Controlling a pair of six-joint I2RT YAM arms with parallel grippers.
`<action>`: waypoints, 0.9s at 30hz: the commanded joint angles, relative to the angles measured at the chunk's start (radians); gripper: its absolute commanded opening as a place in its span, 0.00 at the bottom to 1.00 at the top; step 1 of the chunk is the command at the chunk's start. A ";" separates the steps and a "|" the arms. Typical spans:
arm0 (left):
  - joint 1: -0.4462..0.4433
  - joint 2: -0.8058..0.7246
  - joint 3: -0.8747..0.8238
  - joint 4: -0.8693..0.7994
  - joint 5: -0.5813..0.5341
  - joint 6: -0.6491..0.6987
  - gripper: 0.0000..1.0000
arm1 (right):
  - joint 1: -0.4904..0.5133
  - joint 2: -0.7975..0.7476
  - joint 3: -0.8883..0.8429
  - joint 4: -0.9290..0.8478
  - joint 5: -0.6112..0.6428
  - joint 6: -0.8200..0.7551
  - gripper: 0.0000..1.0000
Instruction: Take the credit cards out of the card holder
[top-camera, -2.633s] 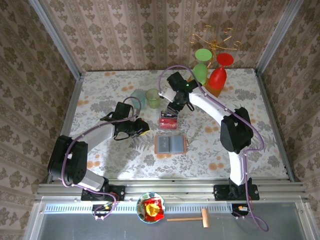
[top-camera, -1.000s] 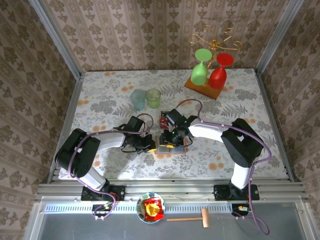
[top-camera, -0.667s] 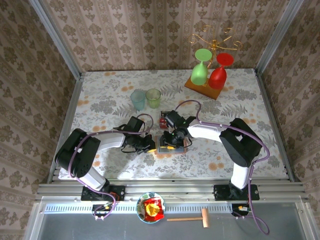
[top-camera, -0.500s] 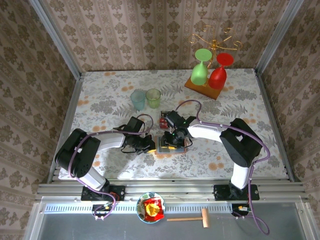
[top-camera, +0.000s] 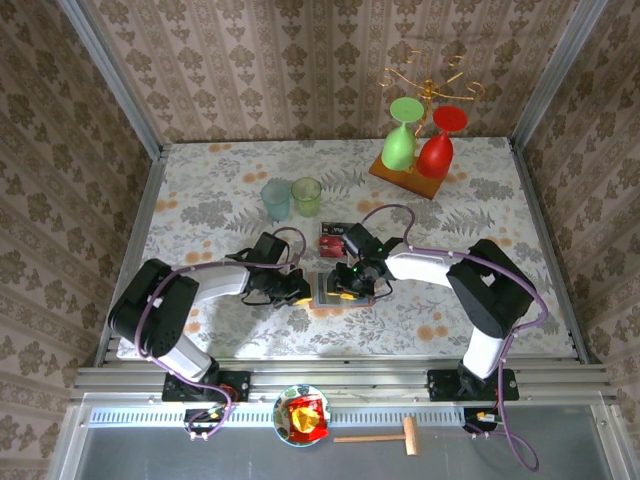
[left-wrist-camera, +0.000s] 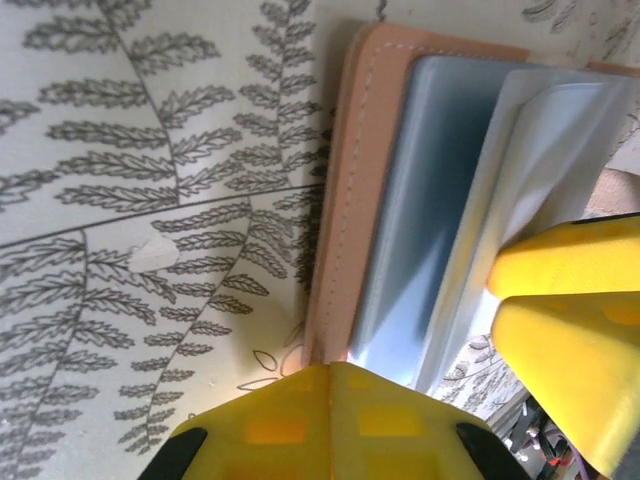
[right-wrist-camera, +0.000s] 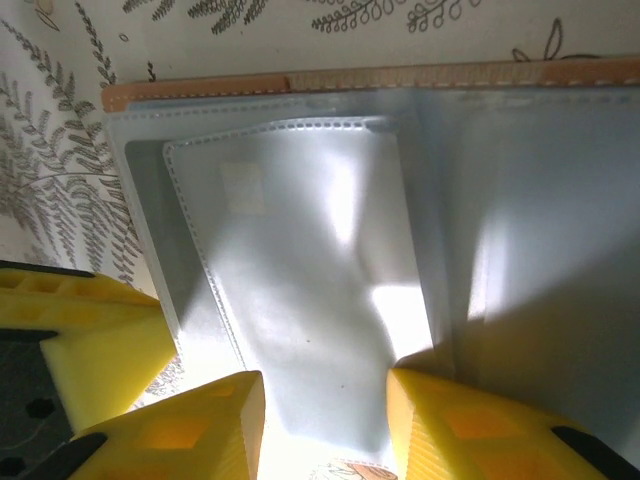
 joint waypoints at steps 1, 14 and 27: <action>-0.002 -0.052 0.037 0.004 -0.007 -0.042 0.10 | -0.018 -0.030 -0.044 0.086 -0.060 0.044 0.38; -0.033 -0.011 0.089 0.109 0.027 -0.133 0.27 | -0.068 -0.032 -0.154 0.272 -0.155 0.119 0.37; -0.053 0.057 0.120 0.024 -0.019 -0.104 0.37 | -0.091 -0.019 -0.225 0.410 -0.209 0.182 0.36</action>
